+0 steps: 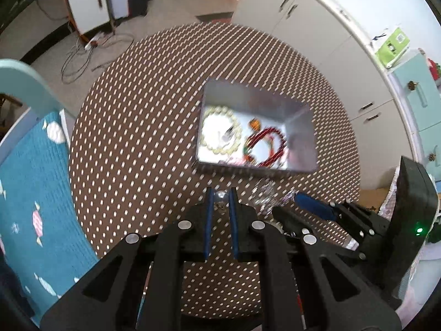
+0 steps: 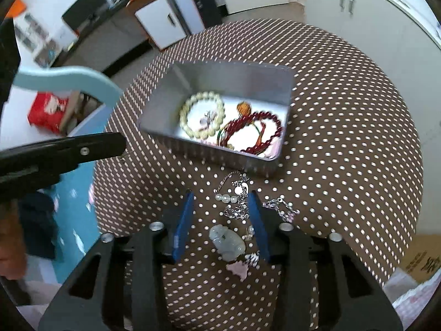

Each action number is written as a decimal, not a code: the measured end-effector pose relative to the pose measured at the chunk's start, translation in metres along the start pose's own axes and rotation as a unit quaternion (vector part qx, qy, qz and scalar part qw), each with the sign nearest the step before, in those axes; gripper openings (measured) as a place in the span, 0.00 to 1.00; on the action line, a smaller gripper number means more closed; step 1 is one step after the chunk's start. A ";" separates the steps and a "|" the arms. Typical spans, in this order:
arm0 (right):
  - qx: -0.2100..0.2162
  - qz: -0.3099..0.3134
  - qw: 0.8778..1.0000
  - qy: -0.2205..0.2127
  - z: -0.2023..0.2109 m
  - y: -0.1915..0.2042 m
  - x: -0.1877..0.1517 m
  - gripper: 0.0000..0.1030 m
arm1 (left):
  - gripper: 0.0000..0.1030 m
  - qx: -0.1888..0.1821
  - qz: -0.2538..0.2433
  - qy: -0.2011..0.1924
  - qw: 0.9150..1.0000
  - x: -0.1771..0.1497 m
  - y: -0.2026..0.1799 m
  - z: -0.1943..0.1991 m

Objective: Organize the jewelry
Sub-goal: 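Grasp the silver chain with heart charm using right tool, then carry the silver chain into the tray and open right tool, then move left tool to the pale jade pendant and grasp it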

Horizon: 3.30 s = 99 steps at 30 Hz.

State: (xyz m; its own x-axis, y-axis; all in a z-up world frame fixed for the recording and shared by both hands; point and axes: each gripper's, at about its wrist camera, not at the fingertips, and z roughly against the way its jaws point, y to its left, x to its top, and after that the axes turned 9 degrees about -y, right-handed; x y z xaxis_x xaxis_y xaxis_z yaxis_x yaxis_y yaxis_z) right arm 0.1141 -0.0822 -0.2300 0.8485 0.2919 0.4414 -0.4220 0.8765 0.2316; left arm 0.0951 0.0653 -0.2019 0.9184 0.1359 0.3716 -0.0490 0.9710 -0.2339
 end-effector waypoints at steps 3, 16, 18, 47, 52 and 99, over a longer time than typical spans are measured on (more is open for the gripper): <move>0.001 0.031 0.999 0.013 -0.015 0.007 -0.005 0.29 | 0.10 0.009 0.013 0.018 1.000 -0.011 0.008 -0.013; -0.010 0.098 0.995 0.021 -0.038 0.014 -0.007 0.03 | 0.10 0.011 0.045 0.054 0.997 -0.038 0.016 -0.044; -0.001 0.076 0.997 0.026 -0.036 0.010 -0.008 0.02 | 0.10 0.010 0.047 0.051 0.998 -0.037 0.016 -0.044; 0.015 0.164 0.984 0.063 -0.054 0.009 -0.004 0.08 | 0.10 0.016 0.106 0.050 0.993 -0.047 0.043 -0.041; 0.030 0.064 0.997 0.036 -0.037 -0.004 0.008 0.08 | 0.10 0.011 0.098 0.039 0.994 -0.035 0.041 -0.034; 0.022 -0.151 0.984 -0.097 0.077 -0.070 0.039 0.55 | 0.31 -0.051 -0.048 -0.003 0.998 0.046 -0.038 -0.017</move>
State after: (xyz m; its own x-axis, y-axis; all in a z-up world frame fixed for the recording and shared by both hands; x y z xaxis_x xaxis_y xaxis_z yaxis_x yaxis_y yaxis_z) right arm 0.1521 -0.1621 -0.1620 0.8625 -0.0612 0.5024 -0.1772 0.8933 0.4130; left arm 0.1456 0.0315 -0.1911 0.9149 0.0438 0.4013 0.0800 0.9547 -0.2867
